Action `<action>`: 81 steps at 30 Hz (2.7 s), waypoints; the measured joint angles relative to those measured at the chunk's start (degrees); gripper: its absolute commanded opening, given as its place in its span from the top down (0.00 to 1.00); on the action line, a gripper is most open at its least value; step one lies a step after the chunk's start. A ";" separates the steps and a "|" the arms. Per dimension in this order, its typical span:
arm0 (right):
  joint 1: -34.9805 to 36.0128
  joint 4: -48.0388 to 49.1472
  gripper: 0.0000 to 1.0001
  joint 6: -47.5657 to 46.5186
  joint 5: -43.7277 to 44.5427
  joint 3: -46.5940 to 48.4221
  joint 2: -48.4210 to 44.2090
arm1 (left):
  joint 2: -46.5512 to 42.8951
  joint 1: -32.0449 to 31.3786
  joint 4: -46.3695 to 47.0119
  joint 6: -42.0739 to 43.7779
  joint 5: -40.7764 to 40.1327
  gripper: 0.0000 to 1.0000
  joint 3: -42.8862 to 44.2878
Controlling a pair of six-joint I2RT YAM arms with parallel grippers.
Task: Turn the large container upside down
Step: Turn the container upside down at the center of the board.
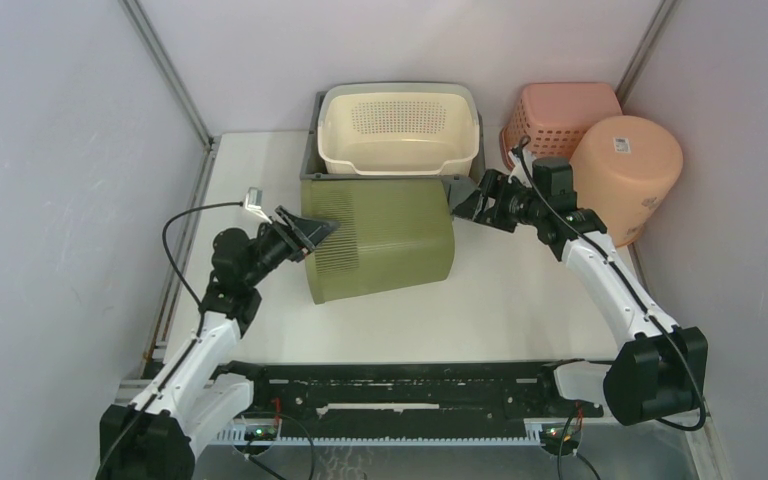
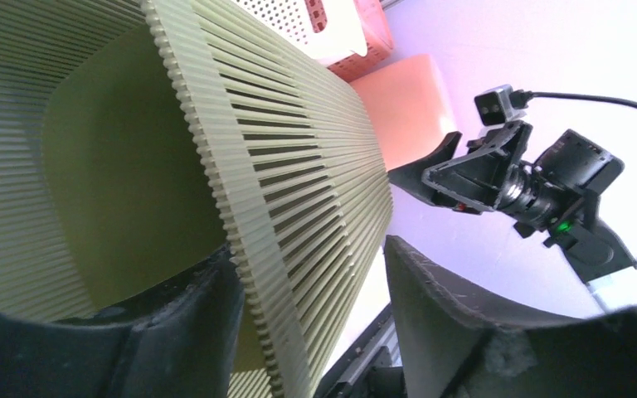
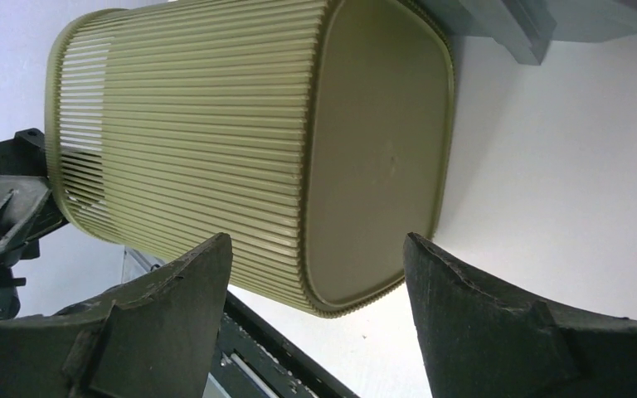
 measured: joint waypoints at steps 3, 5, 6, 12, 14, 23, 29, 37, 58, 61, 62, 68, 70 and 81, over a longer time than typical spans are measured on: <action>0.28 0.94 0.20 0.37 -0.81 -0.02 0.02 | 0.13 0.00 0.20 -0.46 0.85 0.58 0.44; 0.81 1.60 0.21 0.76 -1.31 -0.20 0.00 | 0.35 0.00 0.11 -1.07 1.55 0.61 0.66; 1.20 2.12 0.22 1.05 -1.51 -0.52 -0.09 | 0.48 -0.02 0.02 -1.20 1.75 0.62 0.66; 3.89 2.78 0.23 2.69 -1.86 -3.26 -2.34 | 1.22 -2.05 -0.26 -1.57 2.45 0.63 0.66; 4.55 2.43 0.23 2.86 -1.49 -4.11 -3.78 | 1.31 -4.42 -0.42 -1.60 2.23 0.63 0.66; 4.48 -4.57 0.23 3.02 4.76 -9.46 -16.79 | 1.40 -12.61 -0.76 -2.12 0.31 0.64 0.66; 4.44 -10.49 0.23 3.04 9.25 -11.74 -25.05 | 2.60 -18.34 0.35 -2.56 -1.29 0.42 0.72; 4.37 -11.30 0.23 2.91 12.22 -11.91 -26.53 | 3.54 -20.00 -2.95 -0.96 -1.03 0.00 2.10; 5.60 -10.34 0.23 4.83 4.39 -11.91 -24.65 | 4.85 -11.78 -4.66 -0.04 11.69 0.22 7.23; 5.60 -10.21 0.23 4.85 4.20 -11.91 -24.48 | 5.62 -10.97 -4.59 -0.07 12.48 0.21 7.10; 5.60 -10.19 0.23 4.87 4.13 -11.91 -24.39 | 5.73 -10.73 -4.57 -0.07 12.83 0.21 7.02; 5.62 -10.08 0.23 5.09 3.56 -11.91 -23.91 | 5.53 -7.37 -2.47 -1.16 14.21 0.19 5.57; 5.62 -10.08 0.23 5.11 3.50 -11.91 -23.91 | 5.09 -5.90 -2.95 -1.18 13.94 0.18 4.96; 5.64 -10.10 0.23 5.09 3.15 -11.91 -23.89 | 4.50 -4.66 -6.58 -2.10 15.47 0.00 4.98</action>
